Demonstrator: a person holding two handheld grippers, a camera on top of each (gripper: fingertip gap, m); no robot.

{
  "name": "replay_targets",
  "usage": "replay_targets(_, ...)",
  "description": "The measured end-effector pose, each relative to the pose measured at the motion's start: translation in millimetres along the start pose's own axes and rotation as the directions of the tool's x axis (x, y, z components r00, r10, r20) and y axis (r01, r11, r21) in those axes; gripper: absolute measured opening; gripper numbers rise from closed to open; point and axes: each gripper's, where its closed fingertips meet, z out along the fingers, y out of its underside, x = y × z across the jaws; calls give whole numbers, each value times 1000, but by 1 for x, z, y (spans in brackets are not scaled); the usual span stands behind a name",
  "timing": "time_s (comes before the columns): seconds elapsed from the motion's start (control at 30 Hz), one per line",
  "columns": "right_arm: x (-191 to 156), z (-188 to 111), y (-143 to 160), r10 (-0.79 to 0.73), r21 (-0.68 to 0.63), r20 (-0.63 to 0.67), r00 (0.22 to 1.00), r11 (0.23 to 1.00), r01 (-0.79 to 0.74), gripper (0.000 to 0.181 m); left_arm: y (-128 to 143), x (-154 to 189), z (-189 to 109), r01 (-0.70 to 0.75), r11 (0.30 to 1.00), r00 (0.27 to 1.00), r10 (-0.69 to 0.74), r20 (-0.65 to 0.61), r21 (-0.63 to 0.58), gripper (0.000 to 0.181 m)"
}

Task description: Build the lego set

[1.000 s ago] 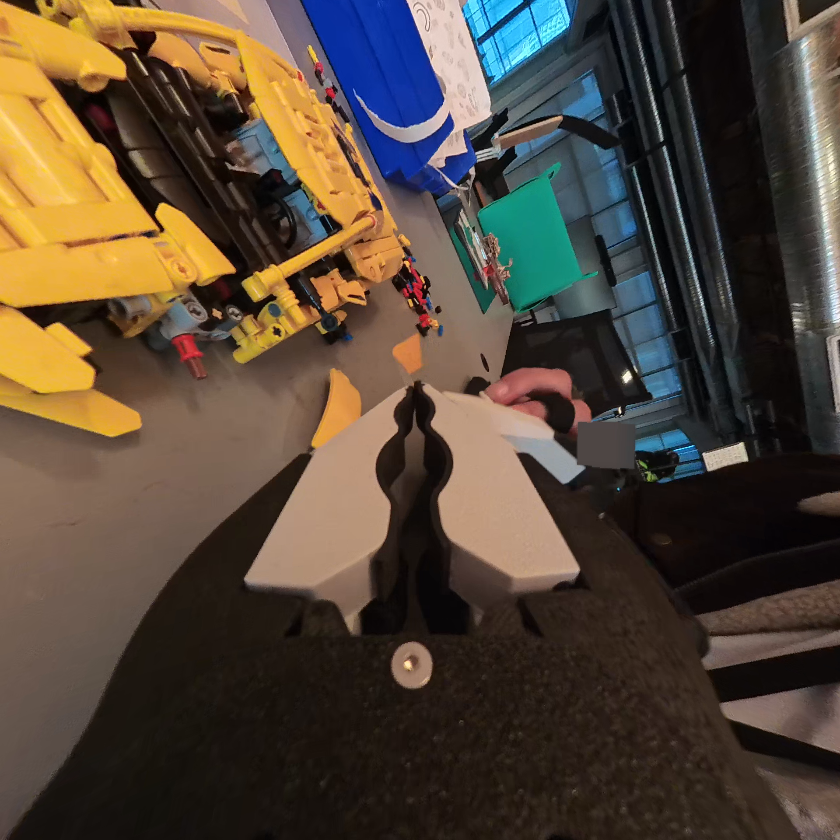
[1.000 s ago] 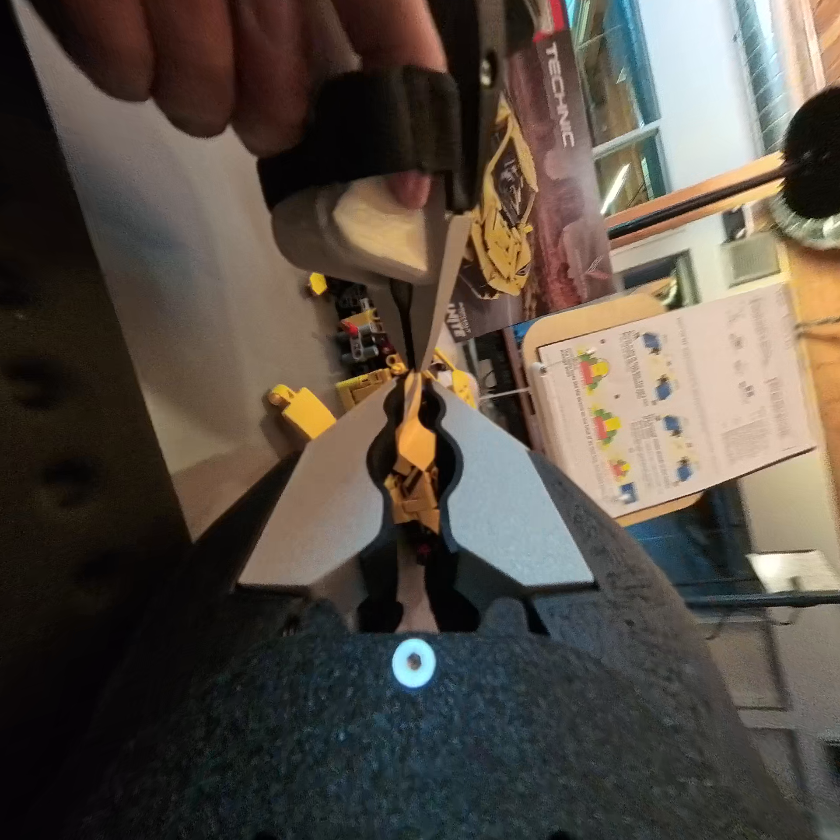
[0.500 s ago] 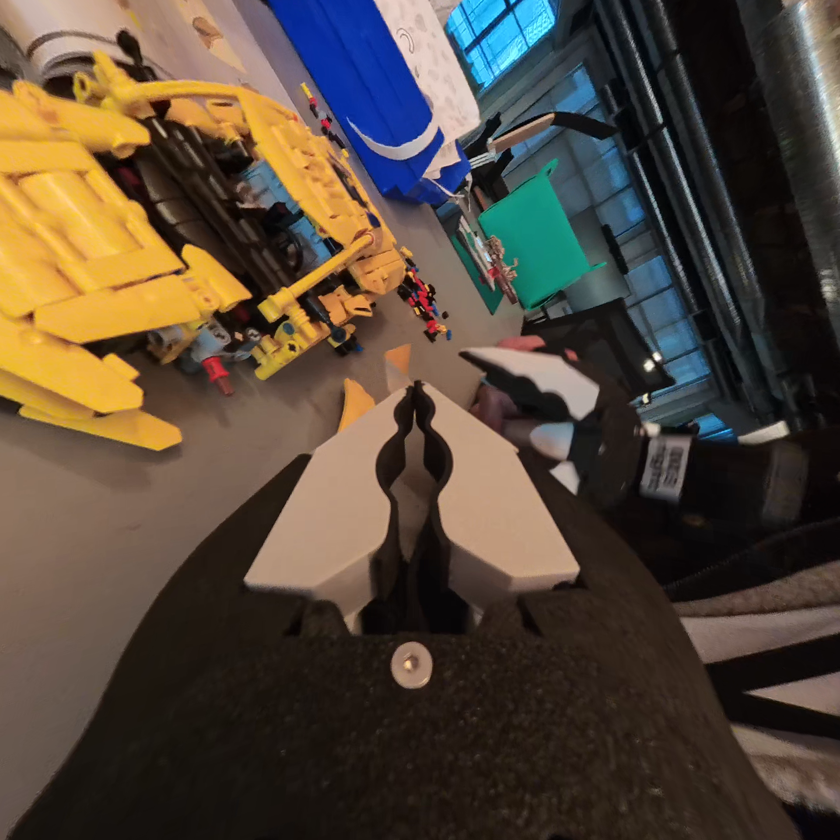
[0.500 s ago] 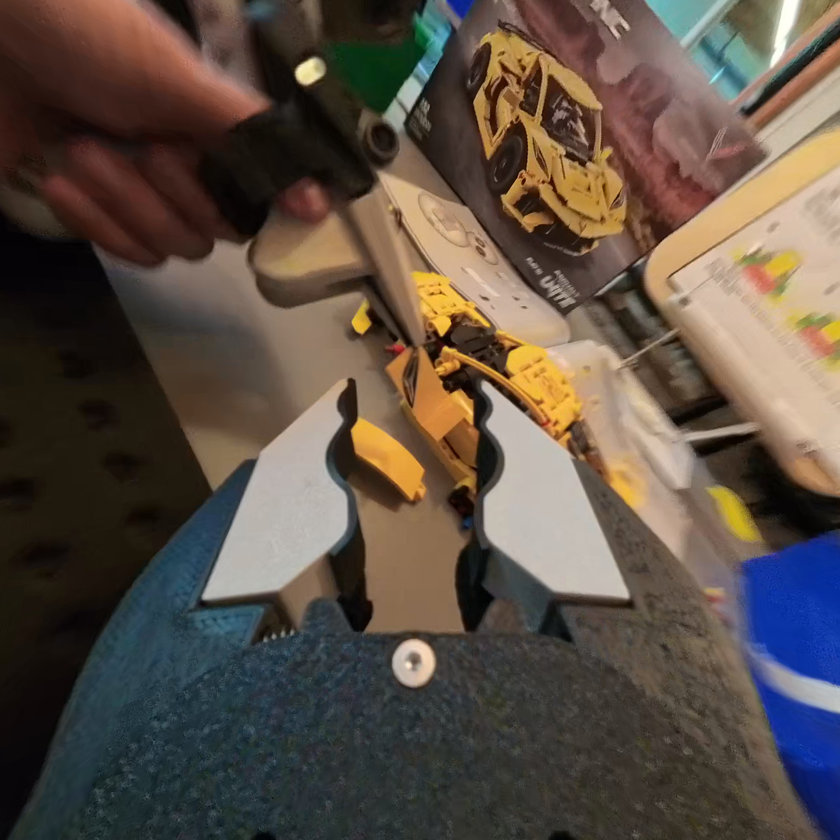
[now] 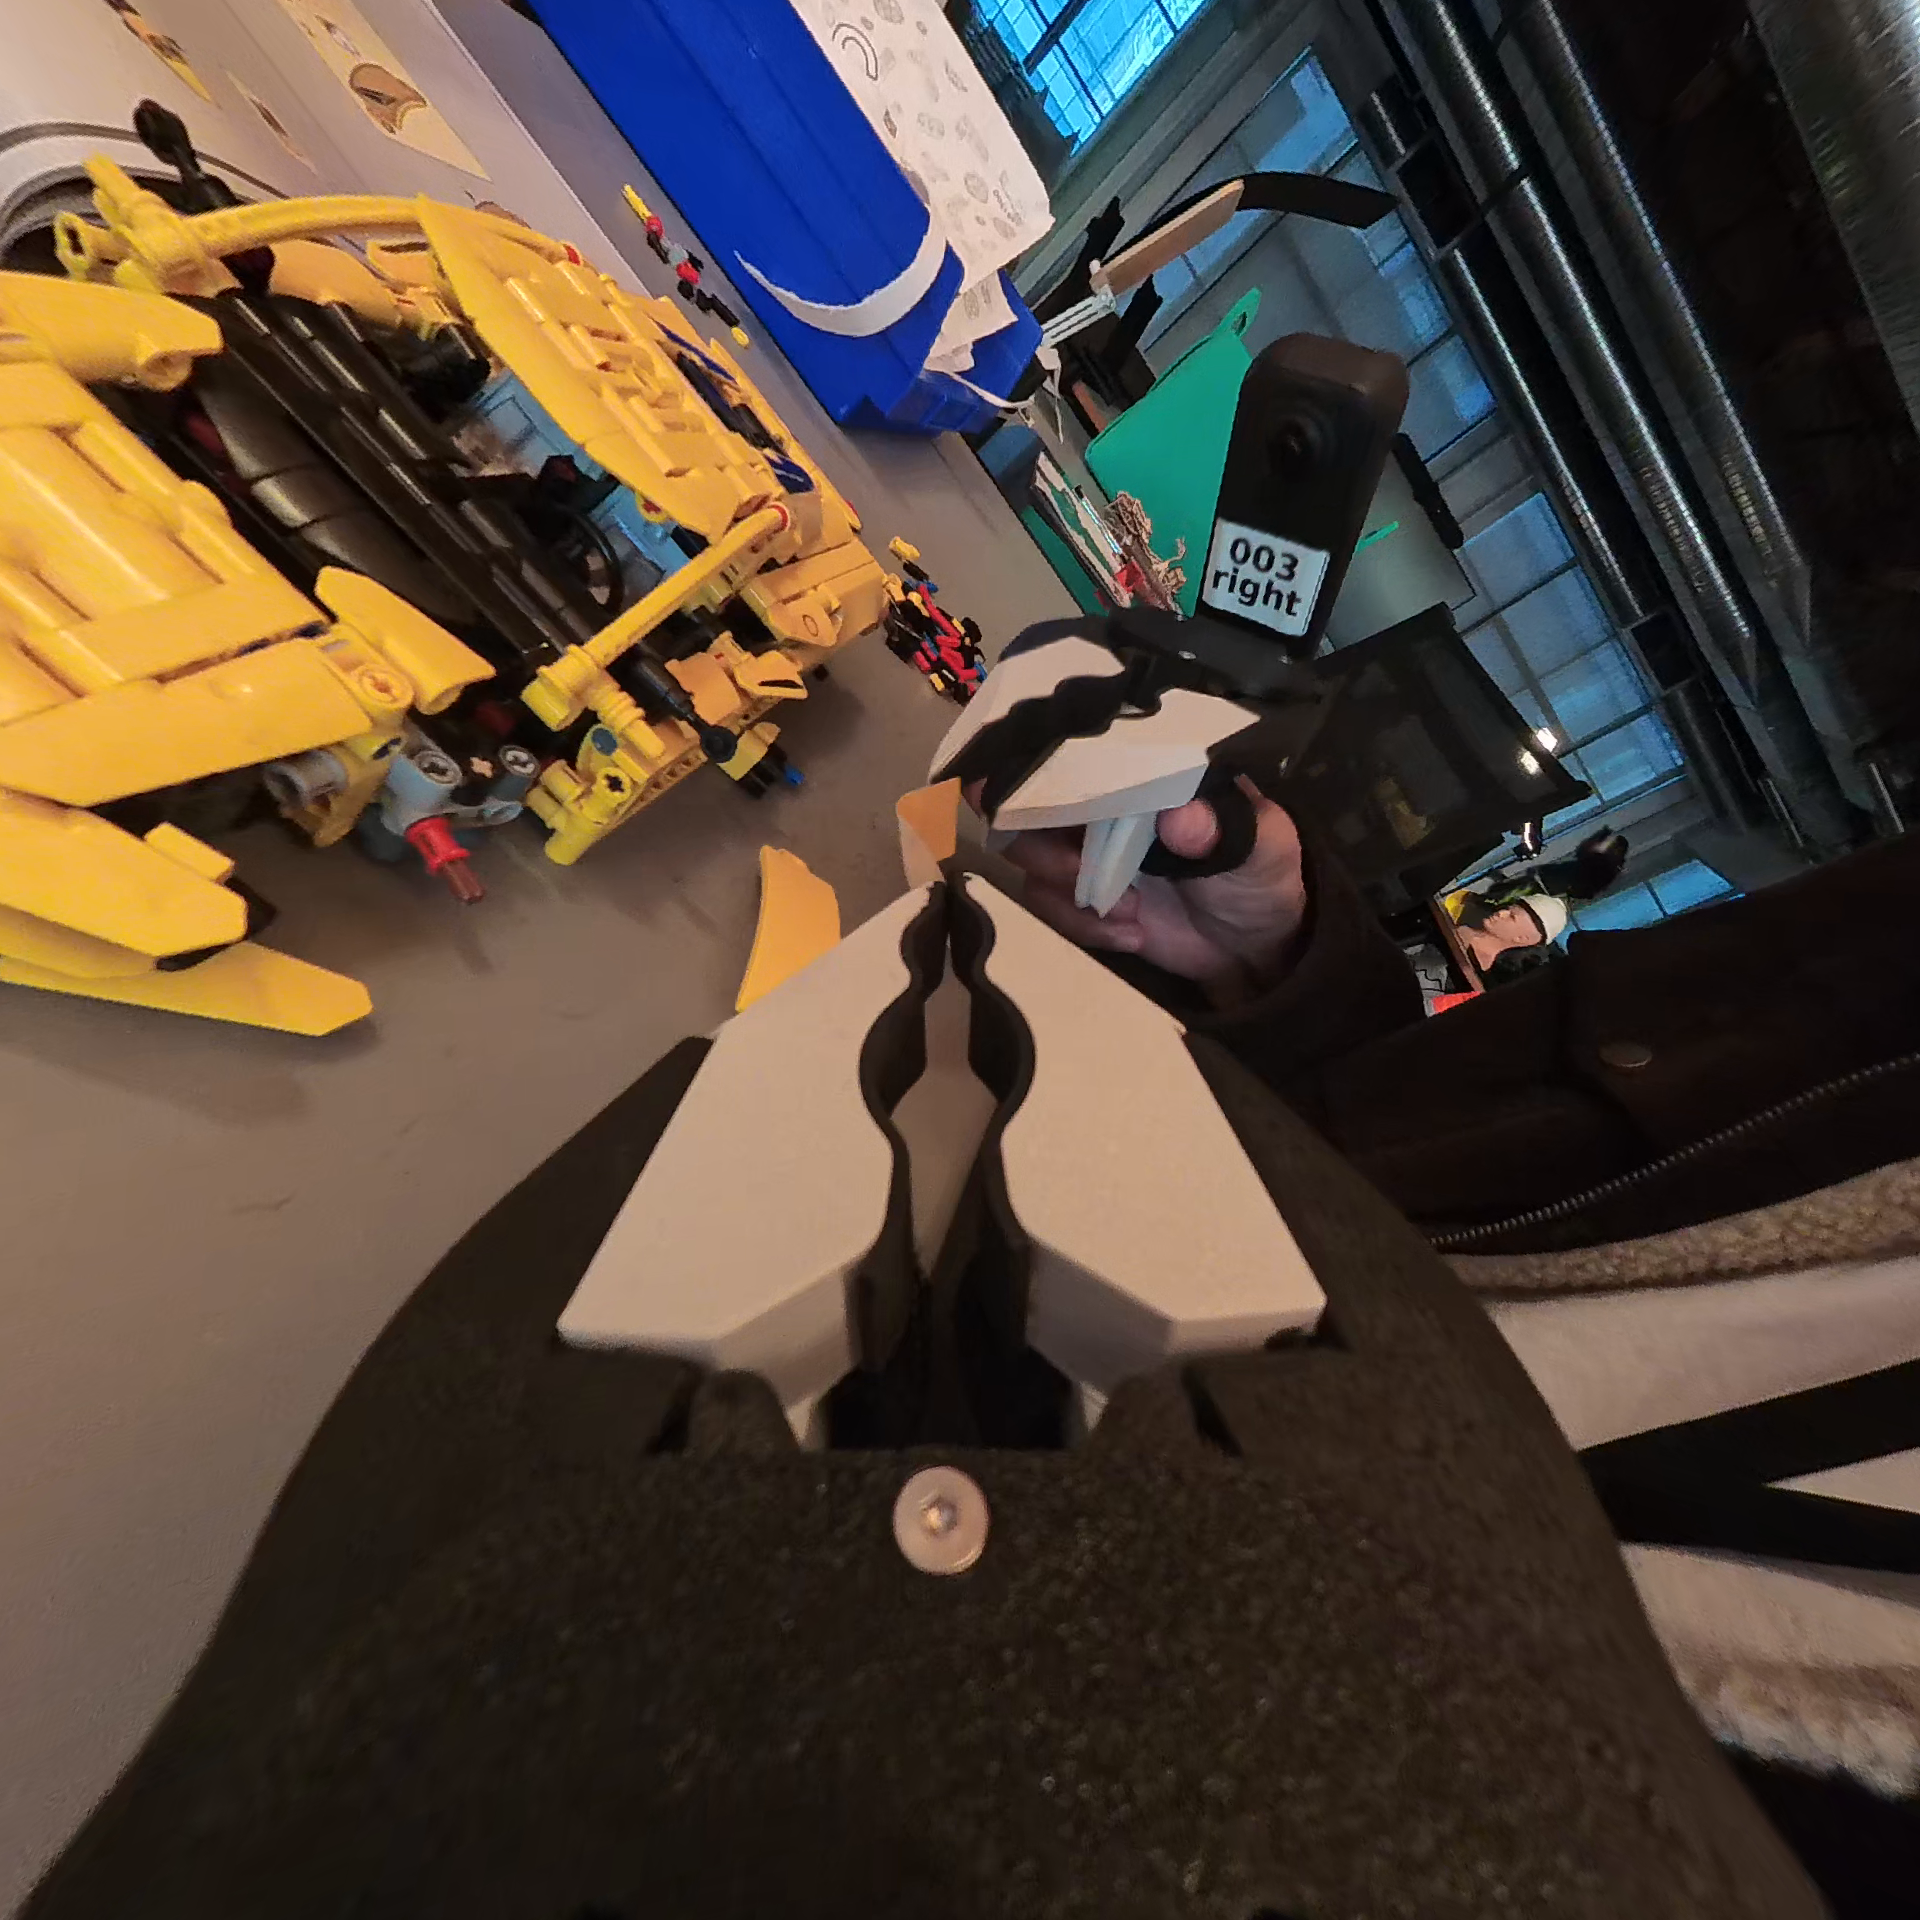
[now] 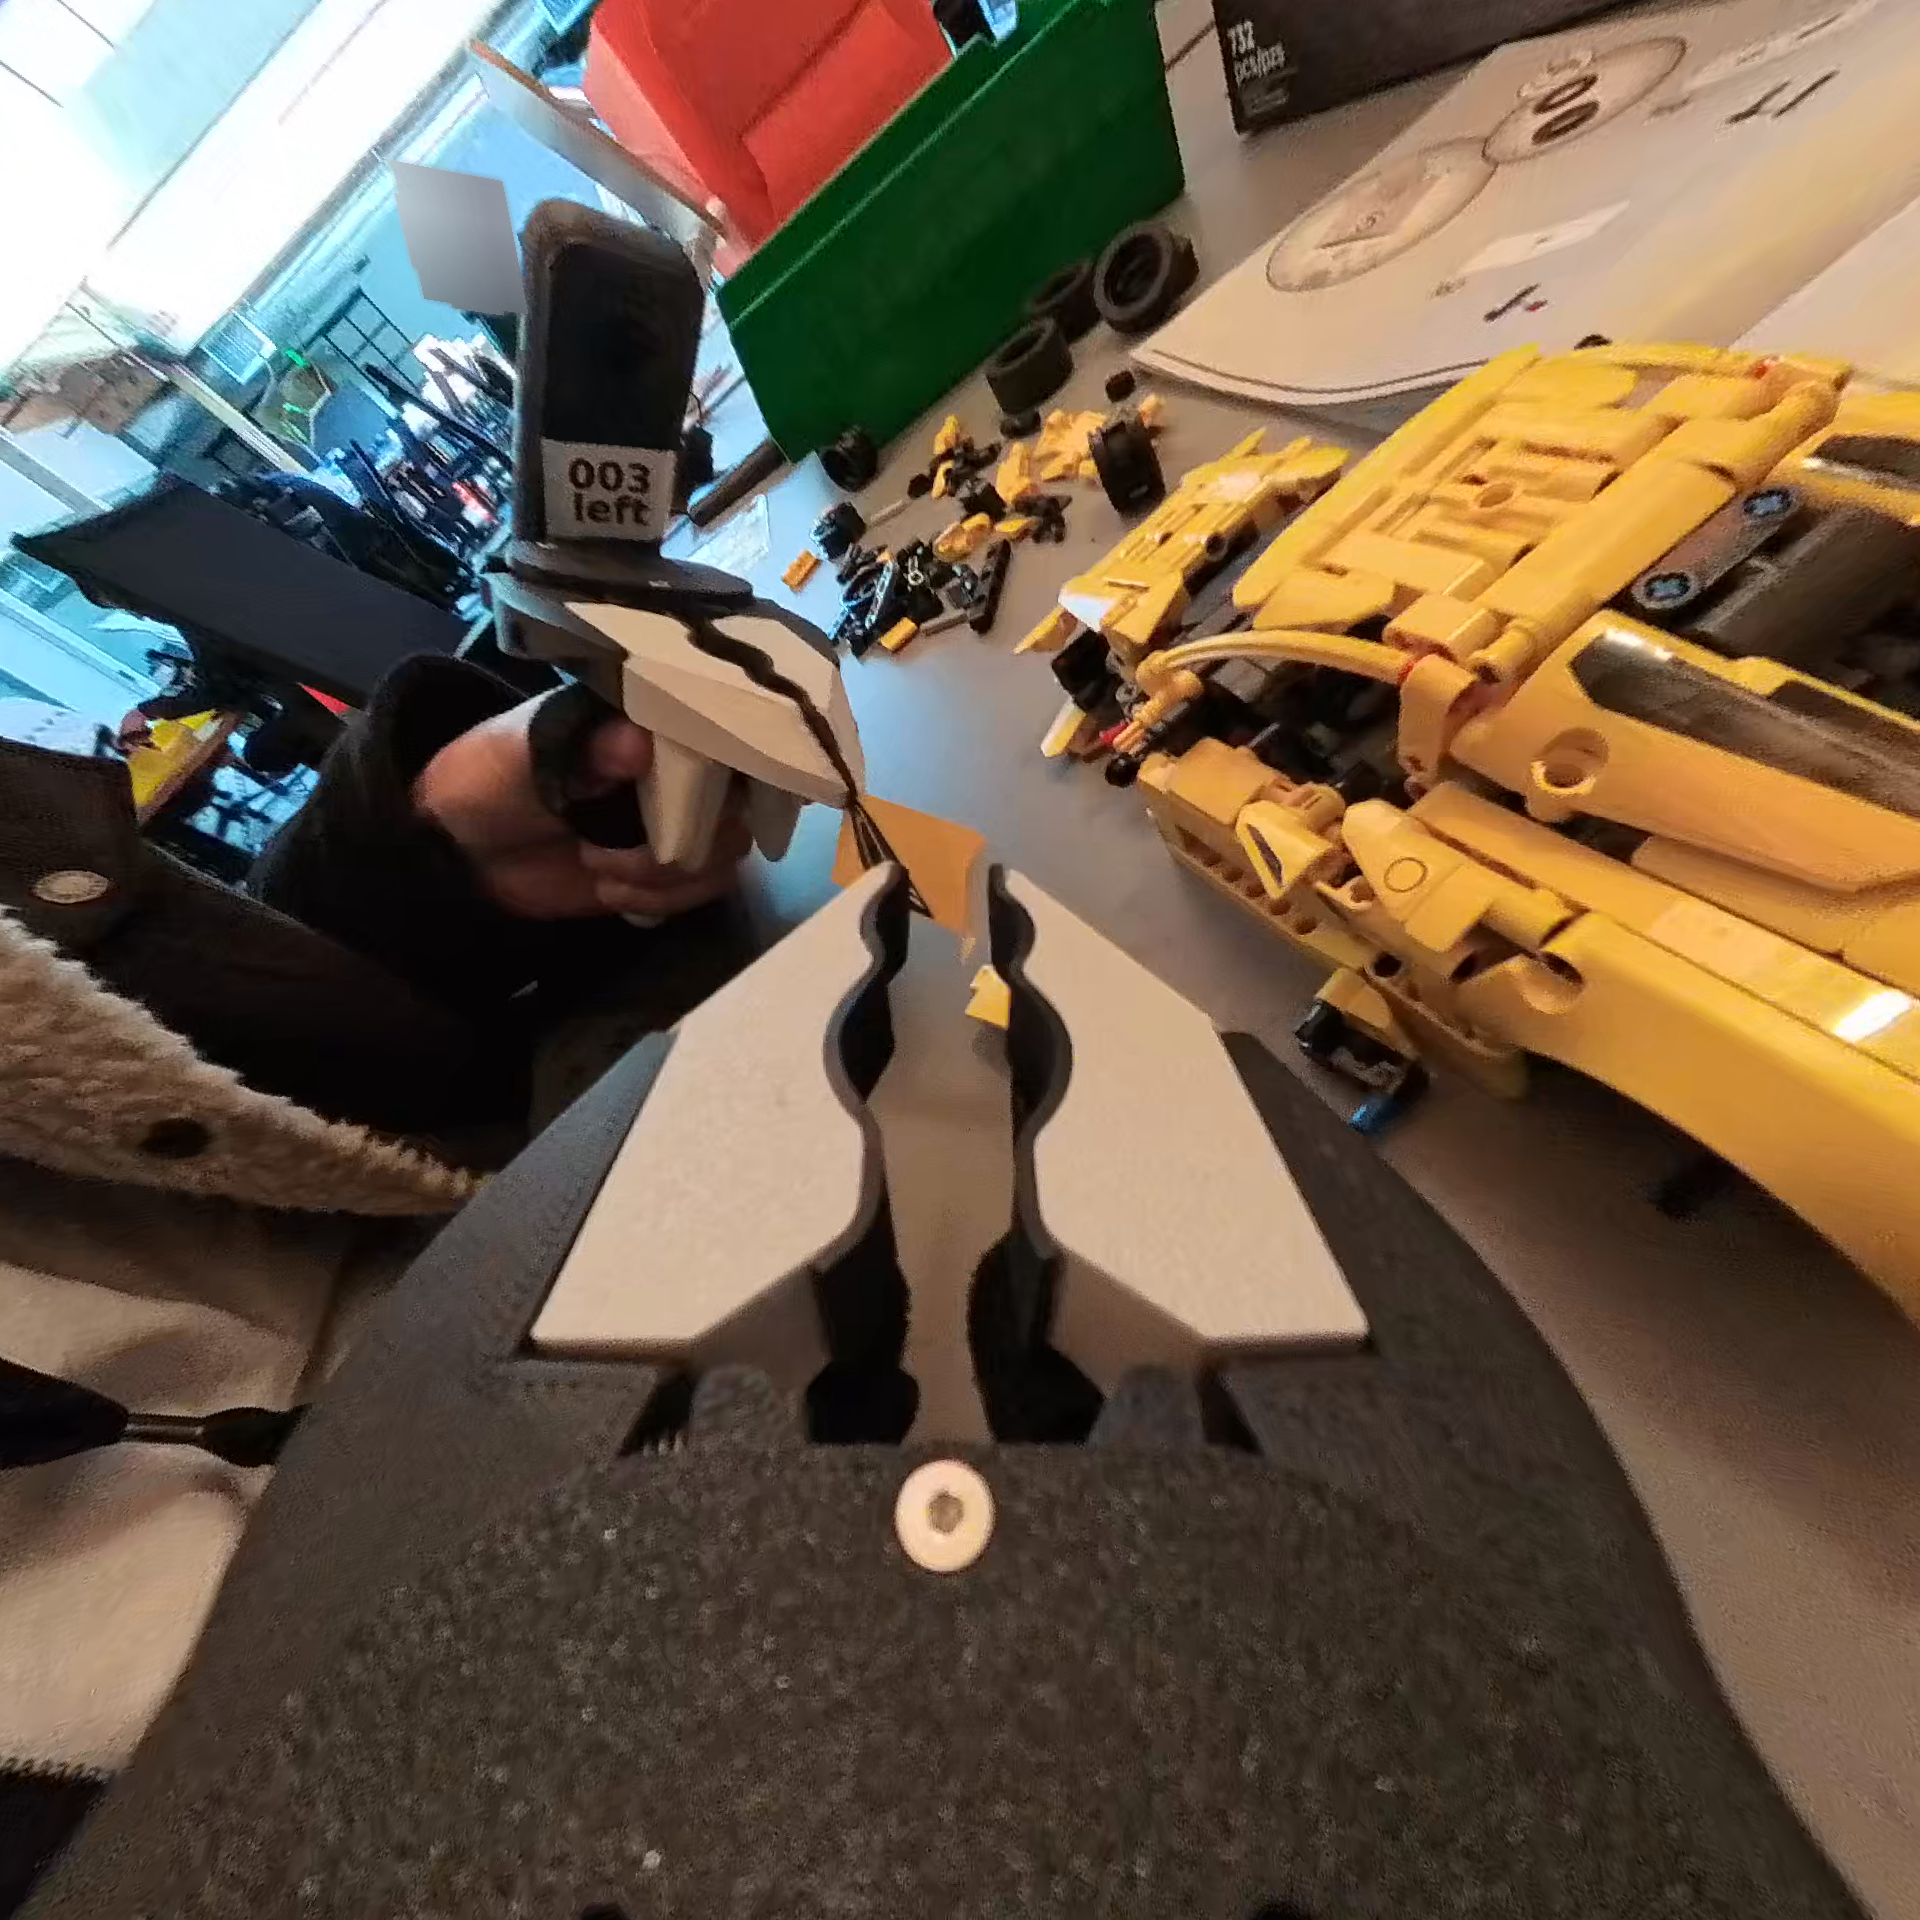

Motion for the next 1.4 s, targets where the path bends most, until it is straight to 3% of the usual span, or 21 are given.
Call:
replay_targets(0.13, 3, 0, 2, -11, -12, -22, 1000, 1000, 10, 0, 1, 0, 1, 8, 1000, 1000, -8, -7, -5, 0)
replay_targets(0.47, 12, -4, 7, 77, -59, -9, 997, 995, -77, 0, 7, -6, 1, 95, 995, 995, -94, 38, -38, 0)
replay_targets(0.57, 9, -7, 5, 40, -52, 5, 999, 998, -39, 0, 8, -5, 1, 99, 995, 994, -97, 48, -33, 0)
replay_targets(0.63, 6, -5, 11, 15, -75, 5, 1000, 997, -15, 29, 8, -5, 2, 100, 994, 994, -98, 44, -37, 0)
replay_targets(0.67, 6, -3, 15, 6, -97, 2, 1000, 995, -6, 29, 7, -5, 1, 102, 994, 994, -101, 45, -31, 0)
replay_targets(1.03, 9, 3, 20, 28, -126, 12, 1000, 992, -26, 0, 8, -5, 4, 106, 994, 994, -105, 36, -39, 0)
replay_targets(1.17, 10, 0, 17, 96, -117, 33, 995, 989, -92, 0, 16, -16, 4, 116, 990, 987, -106, 121, -78, 0)
replay_targets(1.4, 17, 2, 23, 208, -242, 20, 978, 950, -197, 0, 33, -32, 12, 96, 974, 965, -41, 259, -205, 0)
